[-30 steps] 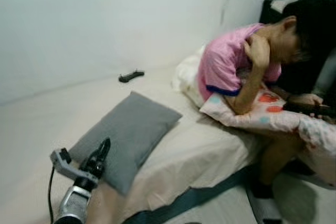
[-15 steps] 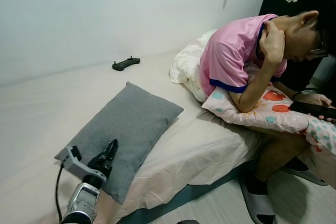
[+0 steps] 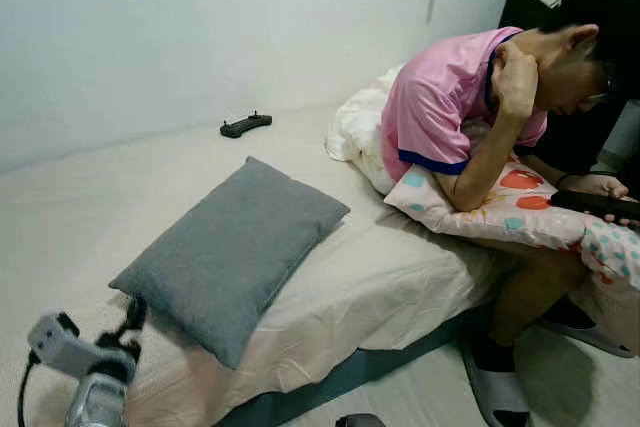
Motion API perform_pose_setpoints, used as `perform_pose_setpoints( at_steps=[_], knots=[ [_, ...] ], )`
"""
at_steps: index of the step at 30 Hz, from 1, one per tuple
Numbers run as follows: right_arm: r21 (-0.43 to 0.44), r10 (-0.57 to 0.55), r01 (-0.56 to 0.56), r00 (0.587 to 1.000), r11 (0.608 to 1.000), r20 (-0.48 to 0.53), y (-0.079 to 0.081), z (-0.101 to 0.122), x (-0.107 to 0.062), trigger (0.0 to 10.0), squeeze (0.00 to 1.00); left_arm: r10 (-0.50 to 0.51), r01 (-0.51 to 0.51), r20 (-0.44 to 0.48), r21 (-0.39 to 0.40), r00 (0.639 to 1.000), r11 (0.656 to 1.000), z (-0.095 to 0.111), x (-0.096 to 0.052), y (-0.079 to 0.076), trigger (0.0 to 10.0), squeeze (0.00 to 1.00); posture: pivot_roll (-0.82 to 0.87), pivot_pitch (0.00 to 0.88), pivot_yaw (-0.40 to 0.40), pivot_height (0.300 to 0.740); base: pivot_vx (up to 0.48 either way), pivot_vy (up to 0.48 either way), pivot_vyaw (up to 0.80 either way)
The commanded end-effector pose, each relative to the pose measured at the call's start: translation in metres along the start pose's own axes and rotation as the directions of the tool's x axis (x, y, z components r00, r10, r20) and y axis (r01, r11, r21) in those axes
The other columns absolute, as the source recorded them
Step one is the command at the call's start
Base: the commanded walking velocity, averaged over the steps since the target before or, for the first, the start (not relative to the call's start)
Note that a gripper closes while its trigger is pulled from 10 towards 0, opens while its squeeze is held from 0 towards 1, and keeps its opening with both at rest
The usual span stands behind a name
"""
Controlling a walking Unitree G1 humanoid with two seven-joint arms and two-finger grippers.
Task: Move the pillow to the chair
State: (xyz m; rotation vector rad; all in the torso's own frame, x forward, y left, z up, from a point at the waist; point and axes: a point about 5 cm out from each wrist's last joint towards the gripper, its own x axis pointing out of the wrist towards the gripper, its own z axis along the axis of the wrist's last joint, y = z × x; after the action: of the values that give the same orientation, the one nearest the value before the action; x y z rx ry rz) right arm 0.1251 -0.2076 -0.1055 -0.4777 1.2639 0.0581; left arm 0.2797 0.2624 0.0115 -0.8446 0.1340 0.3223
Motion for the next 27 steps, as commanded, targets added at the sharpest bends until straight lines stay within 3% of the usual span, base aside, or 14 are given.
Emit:
perform_pose_setpoints(
  at_steps=[1,3,4,6,8,11,16,19,21,23,27],
  knots=[
    [-0.056,0.061,-0.06,0.998,0.997,0.004,0.02,0.001,-0.002,10.0,0.0,0.003,-0.003,-0.023,0.005,1.0,1.0,-0.004,-0.002,0.002,10.0,0.0,-0.14,0.115,0.004,0.515,0.0,0.0,0.0],
    [-0.068,0.06,-0.06,0.998,0.996,0.002,0.02,0.0,-0.002,10.0,0.0,-0.042,0.039,-0.039,-0.085,0.998,0.996,-0.016,-0.002,-0.006,10.0,0.0,-0.14,0.135,-0.003,0.515,0.0,0.0,0.0],
    [-0.068,0.06,-0.06,0.998,0.996,0.002,0.02,0.0,-0.002,10.0,0.0,-0.042,0.039,-0.039,-0.085,0.998,0.996,-0.016,-0.002,-0.006,10.0,0.0,-0.14,0.135,-0.003,0.515,0.0,0.0,0.0],
    [-0.076,0.061,-0.061,0.998,0.995,-0.004,0.019,-0.002,-0.002,10.0,0.0,-0.101,0.092,-0.03,-0.221,0.994,0.971,-0.025,-0.001,-0.015,10.0,0.0,-0.15,0.146,-0.006,0.515,0.0,0.0,0.0],
    [-0.078,0.061,-0.061,0.998,0.995,-0.006,0.02,-0.003,-0.002,10.0,0.0,-0.131,0.12,-0.024,-0.268,0.991,0.956,-0.029,-0.001,-0.019,10.0,0.0,-0.15,0.147,-0.007,0.515,0.0,0.0,0.0],
    [-0.078,0.061,-0.061,0.998,0.995,-0.007,0.02,-0.003,-0.002,10.0,0.0,-0.156,0.142,-0.026,-0.287,0.987,0.947,-0.032,-0.001,-0.023,10.0,0.0,-0.15,0.15,-0.008,0.515,0.0,0.0,0.0],
    [-0.092,0.06,-0.061,0.998,0.994,-0.009,0.02,-0.004,-0.002,10.0,0.0,-0.244,0.213,-0.073,-0.297,0.967,0.931,-0.049,0.0,-0.044,10.0,0.0,-0.15,0.155,-0.005,0.515,0.0,0.0,0.0],
    [-0.098,0.061,-0.061,0.998,0.993,-0.008,0.02,-0.004,-0.002,10.0,0.0,-0.283,0.245,-0.064,-0.344,0.957,0.906,-0.054,0.002,-0.055,10.0,0.0,-0.16,0.154,-0.004,0.515,0.0,0.0,0.0],
    [-0.101,0.06,-0.061,0.998,0.993,-0.007,0.021,-0.004,-0.002,10.0,0.0,-0.359,0.322,-0.015,-0.41,0.933,0.853,-0.053,0.006,-0.073,10.0,0.0,-0.16,0.153,0.0,0.515,0.0,0.0,0.0],
    [-0.101,0.06,-0.061,0.998,0.993,-0.007,0.021,-0.004,-0.002,10.0,0.0,-0.391,0.355,0.001,-0.421,0.92,0.835,-0.051,0.008,-0.08,10.0,0.0,-0.16,0.153,0.001,0.515,0.0,0.0,0.0],
    [-0.098,0.061,-0.061,0.998,0.993,-0.008,0.021,-0.004,-0.002,10.0,0.0,-0.42,0.382,-0.016,-0.384,0.907,0.84,-0.051,0.01,-0.087,10.0,0.0,-0.17,0.154,0.003,0.515,0.0,0.0,0.0]
  ],
)
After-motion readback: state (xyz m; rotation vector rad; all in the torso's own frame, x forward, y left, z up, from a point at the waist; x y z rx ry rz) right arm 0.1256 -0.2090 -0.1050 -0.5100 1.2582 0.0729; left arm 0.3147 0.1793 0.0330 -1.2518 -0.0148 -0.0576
